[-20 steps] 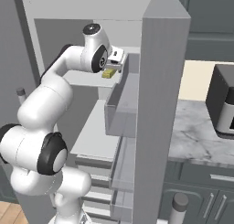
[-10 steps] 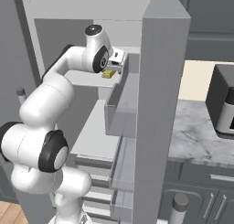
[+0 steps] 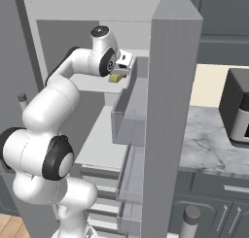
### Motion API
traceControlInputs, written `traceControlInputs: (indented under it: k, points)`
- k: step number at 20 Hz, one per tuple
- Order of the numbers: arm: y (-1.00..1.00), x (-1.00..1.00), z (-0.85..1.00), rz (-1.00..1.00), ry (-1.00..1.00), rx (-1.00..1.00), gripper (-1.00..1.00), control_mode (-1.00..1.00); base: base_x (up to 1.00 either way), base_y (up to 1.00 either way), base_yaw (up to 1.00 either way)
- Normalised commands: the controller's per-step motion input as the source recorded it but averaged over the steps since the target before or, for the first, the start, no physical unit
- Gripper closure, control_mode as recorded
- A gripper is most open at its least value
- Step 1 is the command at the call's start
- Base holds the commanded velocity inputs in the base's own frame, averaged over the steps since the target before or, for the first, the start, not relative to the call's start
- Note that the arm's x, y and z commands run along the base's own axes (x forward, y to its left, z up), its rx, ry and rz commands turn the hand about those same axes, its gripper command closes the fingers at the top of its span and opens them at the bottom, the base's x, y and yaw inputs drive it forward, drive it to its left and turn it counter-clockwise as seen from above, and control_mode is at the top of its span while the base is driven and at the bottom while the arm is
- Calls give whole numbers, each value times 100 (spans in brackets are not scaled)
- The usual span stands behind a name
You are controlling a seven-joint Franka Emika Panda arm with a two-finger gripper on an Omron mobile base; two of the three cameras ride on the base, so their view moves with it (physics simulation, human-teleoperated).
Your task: Retrieve the butter from the fridge and place it on a plate on the dining table. Then retrieve the butter knife by the fridge and place it near the plate.
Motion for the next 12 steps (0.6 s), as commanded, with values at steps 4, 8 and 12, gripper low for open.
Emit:
traceControlInputs:
  k: [4, 8, 12]
  points:
    - [0, -27, 0, 0, -4, 0, 100, -100, 0, 0, 0]
    - [0, -51, 1, 0, -7, 0, 100, -100, 0, 0, 0]
    - [4, -51, 2, 0, -6, 0, 100, -100, 0, 0, 0]
